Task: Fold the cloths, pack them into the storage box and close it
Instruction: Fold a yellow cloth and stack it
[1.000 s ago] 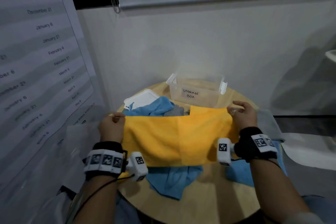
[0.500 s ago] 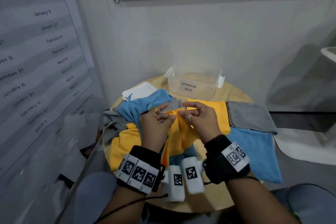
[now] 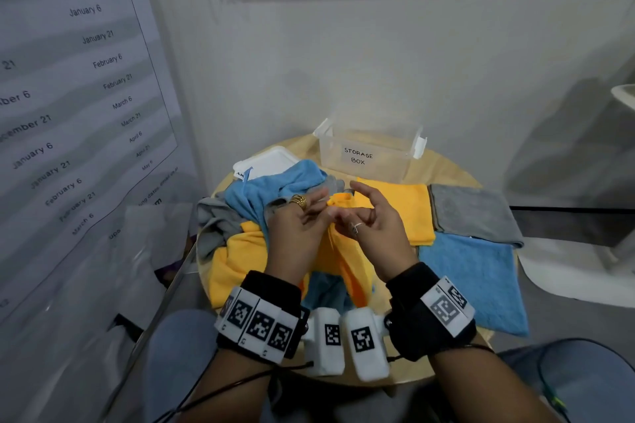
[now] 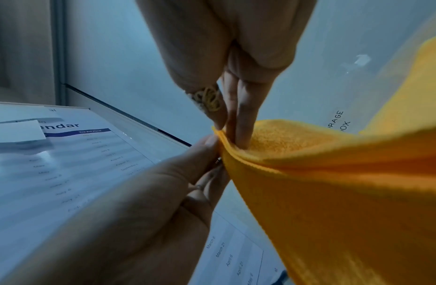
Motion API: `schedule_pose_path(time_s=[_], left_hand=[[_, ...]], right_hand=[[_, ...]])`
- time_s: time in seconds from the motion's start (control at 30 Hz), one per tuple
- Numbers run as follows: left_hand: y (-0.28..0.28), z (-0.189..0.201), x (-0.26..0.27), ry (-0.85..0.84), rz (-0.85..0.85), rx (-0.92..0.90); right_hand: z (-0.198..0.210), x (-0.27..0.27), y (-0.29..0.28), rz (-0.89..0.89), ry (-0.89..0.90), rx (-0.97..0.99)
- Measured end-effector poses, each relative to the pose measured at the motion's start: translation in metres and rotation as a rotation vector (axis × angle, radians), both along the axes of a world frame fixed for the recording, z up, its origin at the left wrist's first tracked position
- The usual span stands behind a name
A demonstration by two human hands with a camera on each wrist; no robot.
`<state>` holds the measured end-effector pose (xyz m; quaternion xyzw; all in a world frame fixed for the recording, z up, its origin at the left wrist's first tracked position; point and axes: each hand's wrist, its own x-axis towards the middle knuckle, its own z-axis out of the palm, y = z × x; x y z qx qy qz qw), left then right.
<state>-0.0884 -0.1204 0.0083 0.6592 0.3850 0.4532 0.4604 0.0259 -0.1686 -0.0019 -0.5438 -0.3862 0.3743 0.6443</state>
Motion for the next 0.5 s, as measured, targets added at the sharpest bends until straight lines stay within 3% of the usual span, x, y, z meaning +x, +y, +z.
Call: schedule_pose_path(time_s=[0.13,0.2,0.3,0.37,0.5], left_hand=[[0.006,-0.004,-0.004,0.077,-0.004,0.041],[0.011,-0.009,-0.005,0.155,0.075,0.119],[0.016,-0.011,-0.012,0.193,0.079,0.136],[0.018,-0.009,-0.018,0.173,0.036,0.131],[0.019,0.002,-0.028,0.112,-0.047,0.142]], right_hand=[[-0.008,0.009,-0.002,0.277,0.133,-0.001],[-0.013,0.020,0.001,0.287,0.084,-0.036],[-0.021,0.046,0.004,0.064,-0.447,-0.110],[-0.025,0.055,0.008,0.096,-0.816,-0.199],[-0.026,0.057,0.020,0.177,-1.090,-0.358]])
